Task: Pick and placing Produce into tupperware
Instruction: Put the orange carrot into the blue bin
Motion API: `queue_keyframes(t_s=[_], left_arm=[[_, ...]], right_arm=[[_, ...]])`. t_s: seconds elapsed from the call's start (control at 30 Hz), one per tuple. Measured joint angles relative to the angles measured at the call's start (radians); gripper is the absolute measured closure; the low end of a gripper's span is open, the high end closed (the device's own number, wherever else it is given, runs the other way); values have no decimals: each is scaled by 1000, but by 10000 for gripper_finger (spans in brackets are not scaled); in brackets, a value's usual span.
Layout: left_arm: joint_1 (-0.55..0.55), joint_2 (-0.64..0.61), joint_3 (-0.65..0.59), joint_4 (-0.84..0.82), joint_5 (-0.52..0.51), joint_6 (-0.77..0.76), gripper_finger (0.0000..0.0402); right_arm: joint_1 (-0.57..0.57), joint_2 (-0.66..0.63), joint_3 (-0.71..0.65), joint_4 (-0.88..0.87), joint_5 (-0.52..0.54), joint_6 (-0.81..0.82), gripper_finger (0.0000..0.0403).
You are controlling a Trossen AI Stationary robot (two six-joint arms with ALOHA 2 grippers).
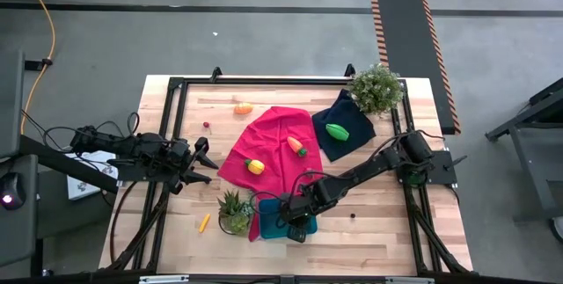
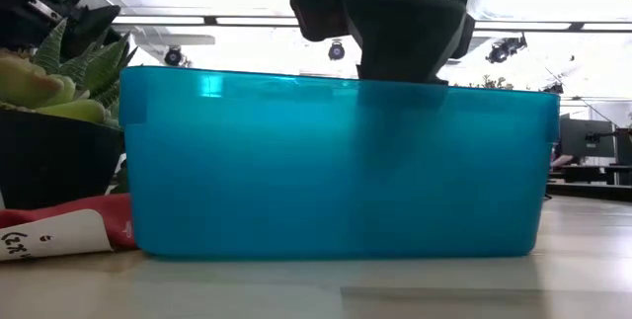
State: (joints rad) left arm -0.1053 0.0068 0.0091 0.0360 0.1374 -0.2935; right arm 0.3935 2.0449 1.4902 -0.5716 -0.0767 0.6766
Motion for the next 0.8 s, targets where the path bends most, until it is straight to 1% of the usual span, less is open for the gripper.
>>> queue_keyframes(t_s=[0.1,0.27,0.53,0.67,0.8], left_arm=[[0,0,0,0,0,0,208],[0,0,0,0,0,0,208],[0,0,0,0,0,0,208],[0,0,0,0,0,0,208],[0,0,0,0,0,0,208]], right_arm=[[0,0,0,0,2,3,291],[0,0,16,3,7,23,290],[-12,-1,128,-1,69,12,290],[-27,-1,175,-40,102,-10,291],[-43,-1,215,-96,102,-14,291]])
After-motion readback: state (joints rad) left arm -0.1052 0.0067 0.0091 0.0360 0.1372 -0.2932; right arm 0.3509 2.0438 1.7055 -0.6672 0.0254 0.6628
